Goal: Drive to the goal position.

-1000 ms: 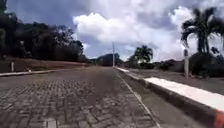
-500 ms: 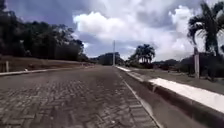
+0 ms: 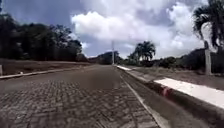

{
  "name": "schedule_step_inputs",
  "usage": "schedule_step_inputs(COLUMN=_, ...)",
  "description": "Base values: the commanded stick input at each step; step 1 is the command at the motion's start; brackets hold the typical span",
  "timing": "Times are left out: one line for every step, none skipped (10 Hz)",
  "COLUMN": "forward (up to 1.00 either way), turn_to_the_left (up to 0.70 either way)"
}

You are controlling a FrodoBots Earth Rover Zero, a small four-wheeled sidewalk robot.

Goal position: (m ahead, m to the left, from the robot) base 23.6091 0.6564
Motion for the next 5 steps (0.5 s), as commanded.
schedule_step_inputs(forward=1.00, turn_to_the_left=0.00)
schedule_step_inputs(forward=1.00, turn_to_the_left=0.00)
schedule_step_inputs(forward=1.00, turn_to_the_left=0.00)
schedule_step_inputs(forward=1.00, turn_to_the_left=0.00)
schedule_step_inputs(forward=1.00, turn_to_the_left=0.00)
